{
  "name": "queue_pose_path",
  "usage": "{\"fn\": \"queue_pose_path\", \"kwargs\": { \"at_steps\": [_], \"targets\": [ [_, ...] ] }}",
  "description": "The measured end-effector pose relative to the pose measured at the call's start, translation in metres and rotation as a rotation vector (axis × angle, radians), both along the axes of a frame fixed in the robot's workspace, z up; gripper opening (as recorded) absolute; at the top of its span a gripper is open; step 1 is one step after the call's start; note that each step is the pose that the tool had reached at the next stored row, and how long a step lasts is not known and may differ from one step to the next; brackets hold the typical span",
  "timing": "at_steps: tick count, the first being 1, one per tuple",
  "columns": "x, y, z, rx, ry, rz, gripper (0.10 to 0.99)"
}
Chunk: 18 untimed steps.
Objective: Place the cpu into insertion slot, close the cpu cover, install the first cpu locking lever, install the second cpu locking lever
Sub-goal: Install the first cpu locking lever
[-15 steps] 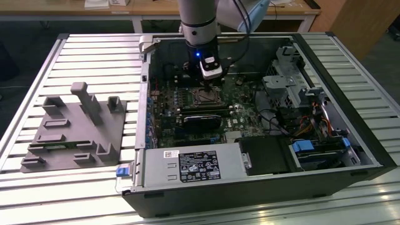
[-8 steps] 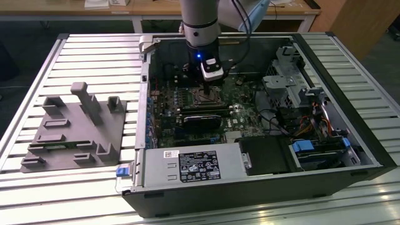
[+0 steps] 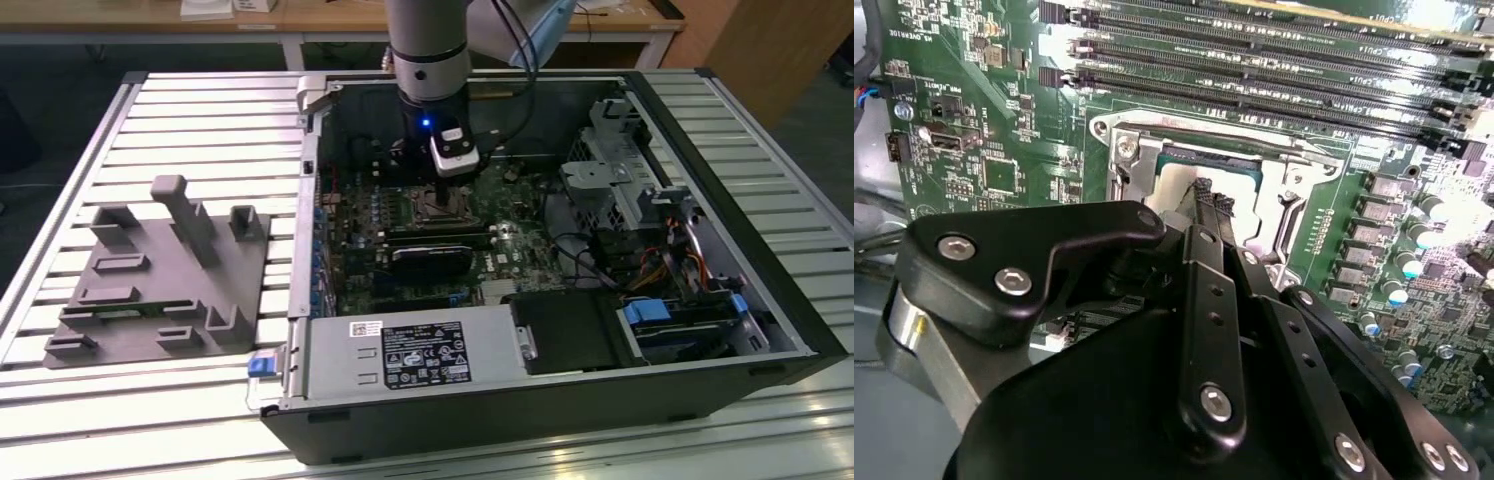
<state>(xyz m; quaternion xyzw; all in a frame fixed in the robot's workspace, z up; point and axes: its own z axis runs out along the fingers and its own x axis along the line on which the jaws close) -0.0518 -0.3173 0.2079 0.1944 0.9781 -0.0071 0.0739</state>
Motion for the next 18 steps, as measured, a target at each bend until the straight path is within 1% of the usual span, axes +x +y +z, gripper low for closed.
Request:
{"fn": "queue_pose_path", "kwargs": {
  "at_steps": [4, 6, 9, 15, 18],
  "targets": [
    [0.0, 0.0, 0.0001, 0.0, 0.0, 0.0, 0.106],
    [0.0, 0.0, 0.0021, 0.0, 0.0, 0.0, 0.106],
    [0.0, 0.0, 0.0084, 0.0, 0.0001, 0.0, 0.106],
    [0.0, 0.0, 0.0249, 0.0, 0.0, 0.0, 0.106],
    [0.0, 0.0, 0.0268, 0.0, 0.0, 0.0, 0.106]
  ]
}}
